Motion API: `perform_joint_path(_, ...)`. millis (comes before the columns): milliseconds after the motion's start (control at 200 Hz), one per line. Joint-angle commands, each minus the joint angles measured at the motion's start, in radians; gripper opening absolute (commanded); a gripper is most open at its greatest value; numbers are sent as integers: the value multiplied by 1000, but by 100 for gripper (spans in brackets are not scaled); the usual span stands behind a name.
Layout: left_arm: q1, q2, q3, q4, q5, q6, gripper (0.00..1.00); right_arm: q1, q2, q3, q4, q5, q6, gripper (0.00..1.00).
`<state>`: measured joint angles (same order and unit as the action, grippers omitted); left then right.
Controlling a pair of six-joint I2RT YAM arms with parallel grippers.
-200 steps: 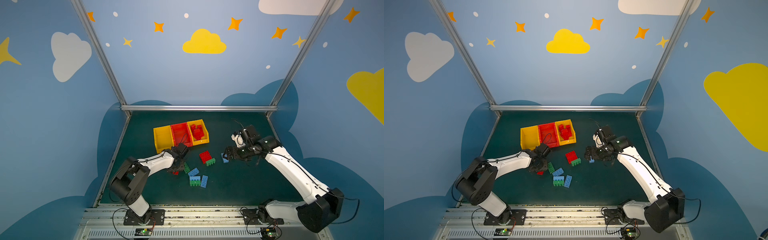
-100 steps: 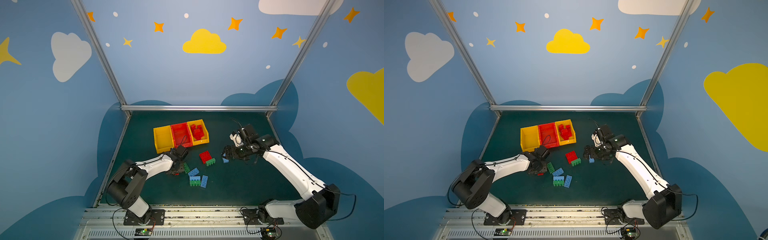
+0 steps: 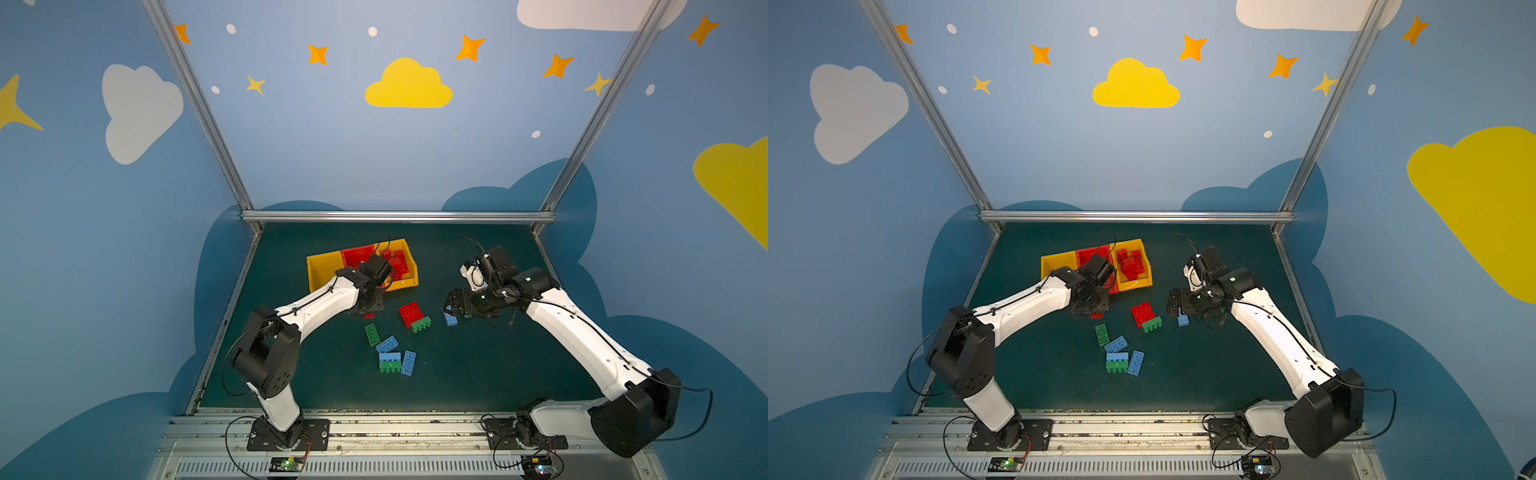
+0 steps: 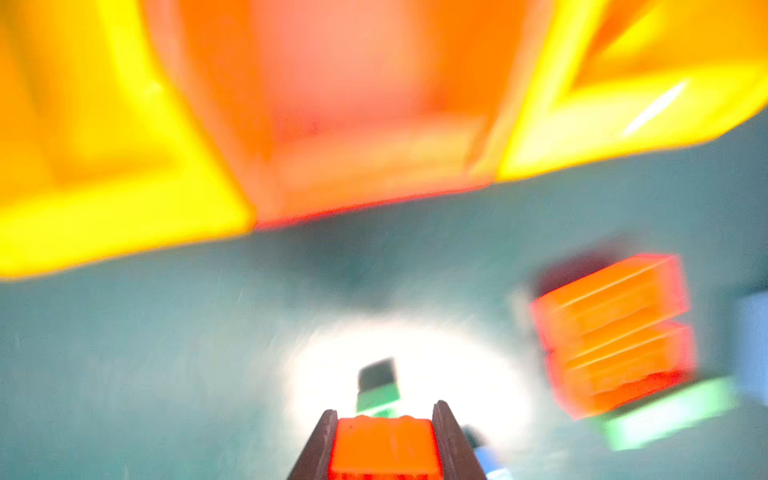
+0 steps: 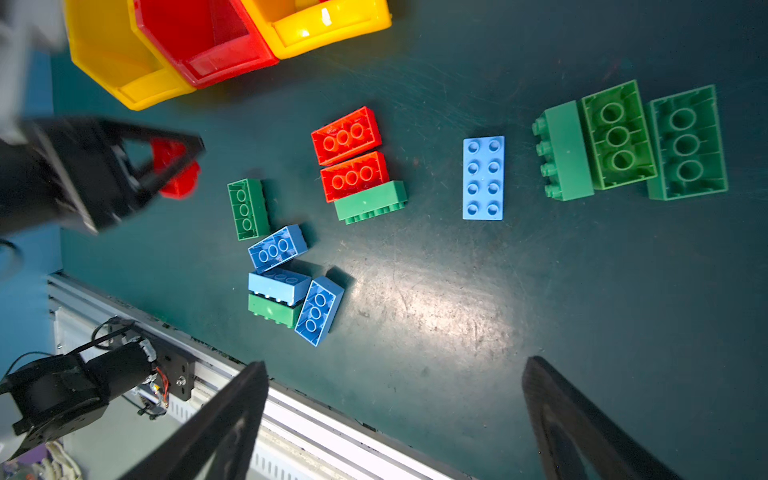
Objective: Sort the legos into containers by color
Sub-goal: 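Lift the red 2x2 brick with the left gripper toward the bins, then release the red brick into the yellow bin while the right gripper moves toward red bricks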
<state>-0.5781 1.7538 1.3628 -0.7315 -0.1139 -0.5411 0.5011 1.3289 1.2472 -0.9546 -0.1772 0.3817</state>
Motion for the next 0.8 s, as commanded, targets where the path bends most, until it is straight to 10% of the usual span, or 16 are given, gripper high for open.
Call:
perform_joint_path(0,34,111,157,-43,21,75,25,-5,-27,28,-28,46,10,94)
perform_joint_path(440,130,716,1085,-189,174,157,27,-42,-70,58,-125,141,34,94)
perform_joint_path(636,159,849,1293,-170,286,118,73,-51,-80,65,-142,158,61,94)
perform_joint_path(796,161,799,1270,-142,319,121,84,-52,-60,65,-113,150,60,94)
